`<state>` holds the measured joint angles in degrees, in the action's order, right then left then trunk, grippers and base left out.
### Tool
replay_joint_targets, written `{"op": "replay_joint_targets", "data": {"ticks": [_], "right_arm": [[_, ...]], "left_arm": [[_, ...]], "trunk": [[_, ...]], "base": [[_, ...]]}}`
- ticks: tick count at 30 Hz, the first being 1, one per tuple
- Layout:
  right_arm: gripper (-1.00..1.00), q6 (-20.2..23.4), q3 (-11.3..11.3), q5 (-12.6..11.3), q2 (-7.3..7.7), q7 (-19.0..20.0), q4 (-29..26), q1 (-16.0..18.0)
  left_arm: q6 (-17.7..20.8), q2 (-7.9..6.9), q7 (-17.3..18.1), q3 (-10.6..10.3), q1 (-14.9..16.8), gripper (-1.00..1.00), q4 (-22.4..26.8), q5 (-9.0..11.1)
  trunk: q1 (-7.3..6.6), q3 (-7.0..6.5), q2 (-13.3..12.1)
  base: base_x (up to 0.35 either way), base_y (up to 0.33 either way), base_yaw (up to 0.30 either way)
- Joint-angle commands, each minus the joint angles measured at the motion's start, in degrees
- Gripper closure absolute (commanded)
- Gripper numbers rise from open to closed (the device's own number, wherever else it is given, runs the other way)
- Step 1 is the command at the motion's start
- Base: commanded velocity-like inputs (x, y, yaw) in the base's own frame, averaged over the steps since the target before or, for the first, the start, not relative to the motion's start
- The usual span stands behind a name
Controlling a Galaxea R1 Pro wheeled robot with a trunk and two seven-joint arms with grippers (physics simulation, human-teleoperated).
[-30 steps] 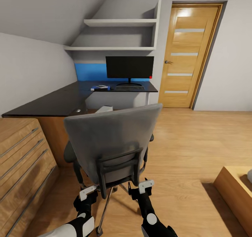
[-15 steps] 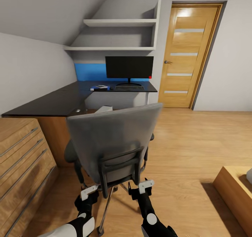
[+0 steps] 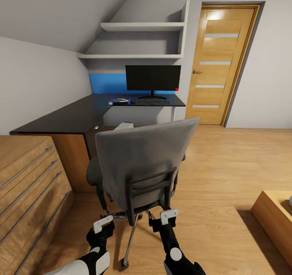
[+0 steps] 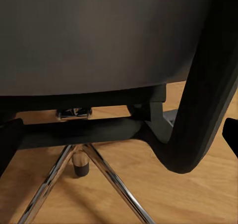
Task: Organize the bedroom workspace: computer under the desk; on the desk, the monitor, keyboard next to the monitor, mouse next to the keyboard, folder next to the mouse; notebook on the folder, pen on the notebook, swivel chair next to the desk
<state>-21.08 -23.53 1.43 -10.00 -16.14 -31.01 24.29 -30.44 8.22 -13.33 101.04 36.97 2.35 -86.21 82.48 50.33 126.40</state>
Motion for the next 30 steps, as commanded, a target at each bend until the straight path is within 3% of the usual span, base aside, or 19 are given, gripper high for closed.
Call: {"op": "replay_joint_targets", "data": {"ticks": [1, 12, 24, 30], "right_arm": [[-1.0, -0.1, -0.2, 0.2, 0.0, -0.5, 0.1, 0.1], [-1.0, -0.1, -0.2, 0.2, 0.0, -0.5, 0.1, 0.1], [-1.0, -0.1, -0.2, 0.2, 0.0, -0.5, 0.1, 0.1], [-1.0, -0.1, -0.2, 0.2, 0.0, -0.5, 0.1, 0.1]], "left_arm": [[-0.1, 0.04, -0.3, 0.2, 0.0, -1.0, 0.1, -0.6], [-0.1, -0.03, -0.3, 0.3, 0.0, -1.0, 0.1, -0.4], [-0.1, -0.31, -0.6, 0.3, 0.0, -1.0, 0.1, -0.4], [-0.1, -0.31, -0.5, 0.3, 0.0, -1.0, 0.1, -0.4]], "trunk": [[-0.01, 0.05, 0.0], [-0.01, 0.05, 0.0], [-0.01, 0.05, 0.0], [-0.01, 0.05, 0.0]], "base": [[-0.005, 0.012, 0.0], [0.009, 0.003, 0.0], [0.122, -0.002, 0.0], [0.003, -0.187, 0.0]]}}
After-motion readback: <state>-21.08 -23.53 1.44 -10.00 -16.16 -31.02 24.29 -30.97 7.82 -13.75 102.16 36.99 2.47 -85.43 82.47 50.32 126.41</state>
